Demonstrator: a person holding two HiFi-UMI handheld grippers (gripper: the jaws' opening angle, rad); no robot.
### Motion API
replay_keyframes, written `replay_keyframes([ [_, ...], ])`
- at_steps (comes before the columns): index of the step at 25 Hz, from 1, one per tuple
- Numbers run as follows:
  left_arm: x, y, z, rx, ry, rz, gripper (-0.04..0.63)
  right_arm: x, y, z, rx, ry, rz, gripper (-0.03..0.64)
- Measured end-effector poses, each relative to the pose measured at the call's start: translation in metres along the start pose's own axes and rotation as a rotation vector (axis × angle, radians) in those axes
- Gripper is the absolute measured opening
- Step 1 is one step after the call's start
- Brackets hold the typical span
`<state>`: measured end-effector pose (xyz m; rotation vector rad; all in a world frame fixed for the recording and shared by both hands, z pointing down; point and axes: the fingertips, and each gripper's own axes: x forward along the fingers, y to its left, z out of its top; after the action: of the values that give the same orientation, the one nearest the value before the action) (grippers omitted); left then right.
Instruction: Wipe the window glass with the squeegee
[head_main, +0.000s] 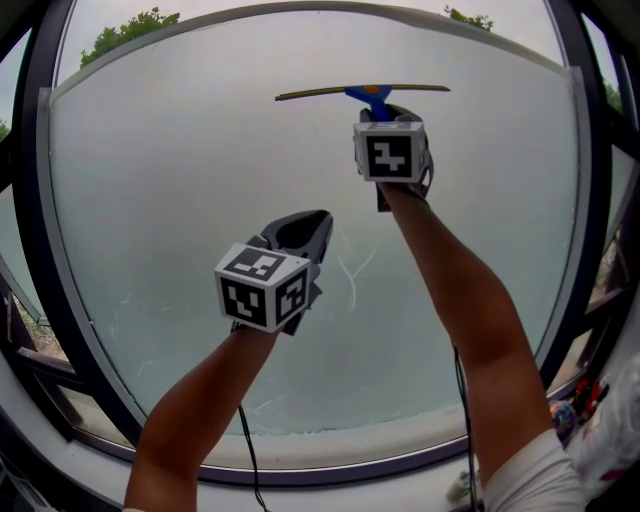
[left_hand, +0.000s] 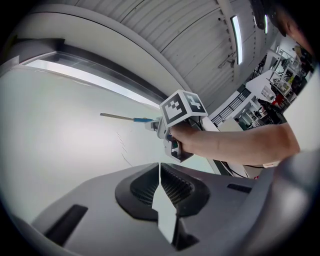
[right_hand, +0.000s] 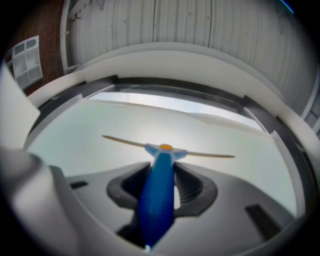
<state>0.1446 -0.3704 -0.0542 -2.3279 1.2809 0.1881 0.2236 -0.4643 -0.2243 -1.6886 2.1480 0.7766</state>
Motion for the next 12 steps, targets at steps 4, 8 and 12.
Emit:
replay_keyframes([
  [4,-0.002,-0.006,-0.001,-0.003,0.007,-0.012,0.034,0.006,-0.017,0.011,-0.019,-0.001,-0.028,0.155],
  [8,-0.001,-0.009,-0.002,0.000,0.014,-0.022,0.034,0.013,-0.032,0.009,0.007,0.033,-0.021,0.155],
  [12,-0.001,-0.012,-0.007,-0.003,0.023,-0.027,0.034,0.013,-0.036,-0.004,0.054,0.060,-0.003,0.155],
])
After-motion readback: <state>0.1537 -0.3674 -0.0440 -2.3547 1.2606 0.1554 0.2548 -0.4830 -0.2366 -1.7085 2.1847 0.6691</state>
